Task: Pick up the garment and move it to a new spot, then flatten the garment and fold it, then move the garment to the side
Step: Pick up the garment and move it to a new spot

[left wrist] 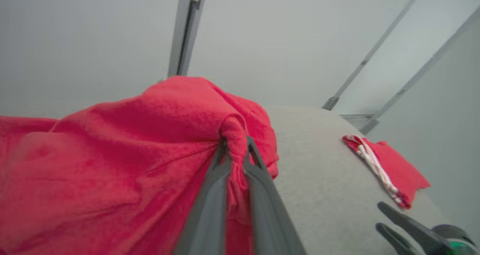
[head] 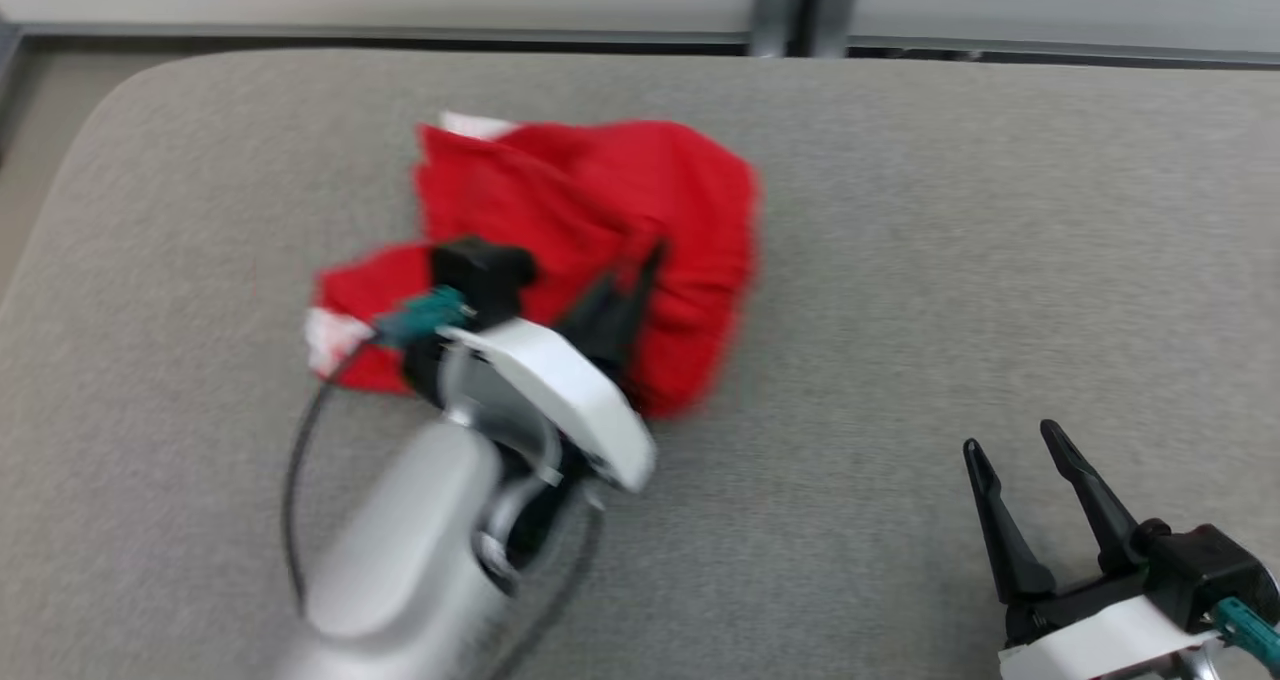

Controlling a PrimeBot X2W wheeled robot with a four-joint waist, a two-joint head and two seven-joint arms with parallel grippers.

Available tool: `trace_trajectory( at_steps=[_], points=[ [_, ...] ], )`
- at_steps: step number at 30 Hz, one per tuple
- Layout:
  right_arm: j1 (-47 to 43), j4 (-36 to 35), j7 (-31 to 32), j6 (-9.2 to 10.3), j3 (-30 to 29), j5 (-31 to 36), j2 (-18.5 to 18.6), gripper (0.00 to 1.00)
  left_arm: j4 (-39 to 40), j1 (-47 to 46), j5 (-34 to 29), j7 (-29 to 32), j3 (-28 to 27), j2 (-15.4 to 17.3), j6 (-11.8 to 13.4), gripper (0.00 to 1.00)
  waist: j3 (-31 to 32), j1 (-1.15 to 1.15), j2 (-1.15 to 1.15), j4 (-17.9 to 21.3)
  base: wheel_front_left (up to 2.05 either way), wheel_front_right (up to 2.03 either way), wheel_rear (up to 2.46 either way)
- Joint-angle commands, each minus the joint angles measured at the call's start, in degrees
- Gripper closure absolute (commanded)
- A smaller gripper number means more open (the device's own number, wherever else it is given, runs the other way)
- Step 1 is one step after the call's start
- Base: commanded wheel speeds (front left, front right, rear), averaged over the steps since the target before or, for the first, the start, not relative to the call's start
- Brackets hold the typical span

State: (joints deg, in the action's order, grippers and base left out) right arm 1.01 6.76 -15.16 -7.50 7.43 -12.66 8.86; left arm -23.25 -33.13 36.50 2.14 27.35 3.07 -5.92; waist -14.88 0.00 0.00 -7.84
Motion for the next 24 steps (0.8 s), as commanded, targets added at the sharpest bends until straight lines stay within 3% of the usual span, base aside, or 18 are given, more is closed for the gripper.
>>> trace_trajectory(
  at_steps=[1,6,10,14,16,18,22,24],
  points=[
    [-0.8,0.4,0.0,0.01,-0.3,-0.2,-0.3,0.00,4.6,1.7,2.3,1.3,2.3,-0.1,1.2,1.00,3.4,0.00,0.00,4.9,0.00,0.00,0.00],
    [-0.8,0.9,0.0,0.00,-1.2,-0.3,-1.2,0.00,23.0,6.2,13.5,5.6,10.5,0.1,7.0,1.00,3.3,0.00,0.00,10.0,0.00,0.00,0.00],
    [-0.9,1.0,0.0,0.01,-2.4,-0.3,-1.9,0.00,27.5,6.6,17.6,5.5,11.2,0.1,12.4,1.00,2.5,0.00,0.00,13.3,0.00,0.00,0.00],
    [-1.0,1.3,0.0,0.00,-2.8,-0.5,-2.3,0.00,22.4,9.9,21.3,4.4,6.6,0.6,16.0,1.00,1.7,0.00,0.00,15.6,0.00,0.00,0.00],
    [-0.7,1.6,0.0,0.00,-2.7,-0.4,-2.6,0.00,14.2,11.8,23.4,3.5,3.2,1.8,17.1,1.00,1.2,0.00,0.00,16.4,0.00,0.00,0.00],
    [-0.4,1.9,0.0,0.00,-2.5,-0.5,-2.7,0.00,8.5,12.2,23.1,2.5,1.6,3.4,17.0,1.00,0.9,0.00,0.00,16.7,0.00,0.00,0.00],
    [0.0,2.5,0.0,0.01,-2.2,-0.7,-2.7,0.00,-0.7,12.3,23.0,0.1,1.0,4.0,14.6,1.00,1.1,0.00,0.00,16.4,0.00,0.00,0.00],
    [-0.1,2.7,0.0,0.00,-2.2,-0.7,-2.4,0.00,-3.2,12.2,22.5,-1.7,1.2,3.8,13.2,0.55,1.4,0.00,0.00,15.8,0.00,0.00,0.00]
  ],
)
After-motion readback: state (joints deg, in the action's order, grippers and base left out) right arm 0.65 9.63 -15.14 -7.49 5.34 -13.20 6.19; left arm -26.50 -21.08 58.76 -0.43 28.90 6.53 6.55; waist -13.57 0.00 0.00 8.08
